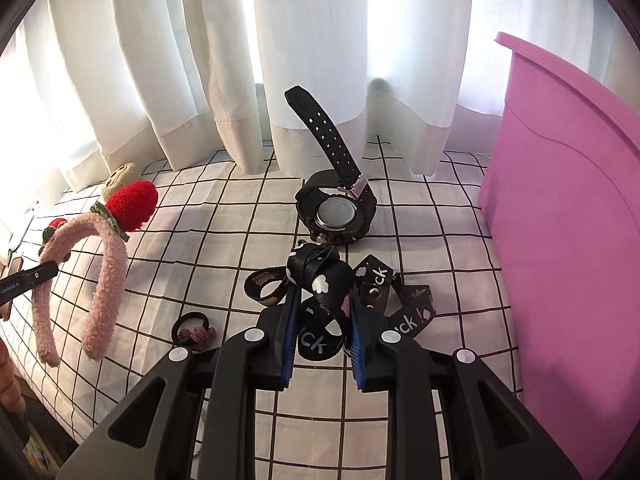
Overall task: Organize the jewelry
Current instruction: 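Lift and carry the headband in the left tool while the right tool carries the lanyard to the tub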
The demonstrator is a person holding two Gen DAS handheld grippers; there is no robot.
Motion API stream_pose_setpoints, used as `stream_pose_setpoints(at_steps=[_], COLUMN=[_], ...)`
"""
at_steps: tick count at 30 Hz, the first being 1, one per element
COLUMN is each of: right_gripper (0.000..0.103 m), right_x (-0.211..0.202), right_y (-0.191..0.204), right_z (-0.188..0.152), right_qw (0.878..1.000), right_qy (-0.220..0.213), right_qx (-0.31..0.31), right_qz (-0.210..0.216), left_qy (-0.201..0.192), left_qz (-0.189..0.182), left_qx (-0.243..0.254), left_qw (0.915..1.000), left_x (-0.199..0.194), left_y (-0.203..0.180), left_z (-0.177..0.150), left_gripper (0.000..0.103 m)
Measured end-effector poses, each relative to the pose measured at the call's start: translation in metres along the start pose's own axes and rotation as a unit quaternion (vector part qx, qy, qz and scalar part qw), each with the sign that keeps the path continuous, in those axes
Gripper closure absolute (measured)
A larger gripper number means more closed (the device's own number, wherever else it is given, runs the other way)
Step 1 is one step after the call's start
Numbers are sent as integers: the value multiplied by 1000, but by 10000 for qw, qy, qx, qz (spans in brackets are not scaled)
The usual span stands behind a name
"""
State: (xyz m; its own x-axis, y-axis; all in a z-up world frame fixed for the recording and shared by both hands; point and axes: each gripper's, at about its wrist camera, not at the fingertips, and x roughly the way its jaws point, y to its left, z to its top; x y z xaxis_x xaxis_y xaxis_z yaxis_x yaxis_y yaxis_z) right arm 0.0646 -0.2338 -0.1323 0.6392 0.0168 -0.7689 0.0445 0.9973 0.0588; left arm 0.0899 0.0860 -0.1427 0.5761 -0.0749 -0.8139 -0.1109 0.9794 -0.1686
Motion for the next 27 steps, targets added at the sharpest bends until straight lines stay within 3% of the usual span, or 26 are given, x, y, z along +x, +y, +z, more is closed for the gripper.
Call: stream_pose_setpoints(at_steps=[12, 27], right_gripper=[82, 82], right_x=[-62, -146], right_y=[19, 9], right_z=[21, 32], right_qw=[9986, 9909], right_qy=[-515, -1301], right_qx=[19, 338], right_qz=[117, 62], left_qy=[-310, -769], left_qz=[-394, -1024], left_qx=[229, 830], left_qw=[9985, 9883], left_x=[-51, -115], left_y=[-9, -43], left_z=[19, 34], left_gripper=[93, 93])
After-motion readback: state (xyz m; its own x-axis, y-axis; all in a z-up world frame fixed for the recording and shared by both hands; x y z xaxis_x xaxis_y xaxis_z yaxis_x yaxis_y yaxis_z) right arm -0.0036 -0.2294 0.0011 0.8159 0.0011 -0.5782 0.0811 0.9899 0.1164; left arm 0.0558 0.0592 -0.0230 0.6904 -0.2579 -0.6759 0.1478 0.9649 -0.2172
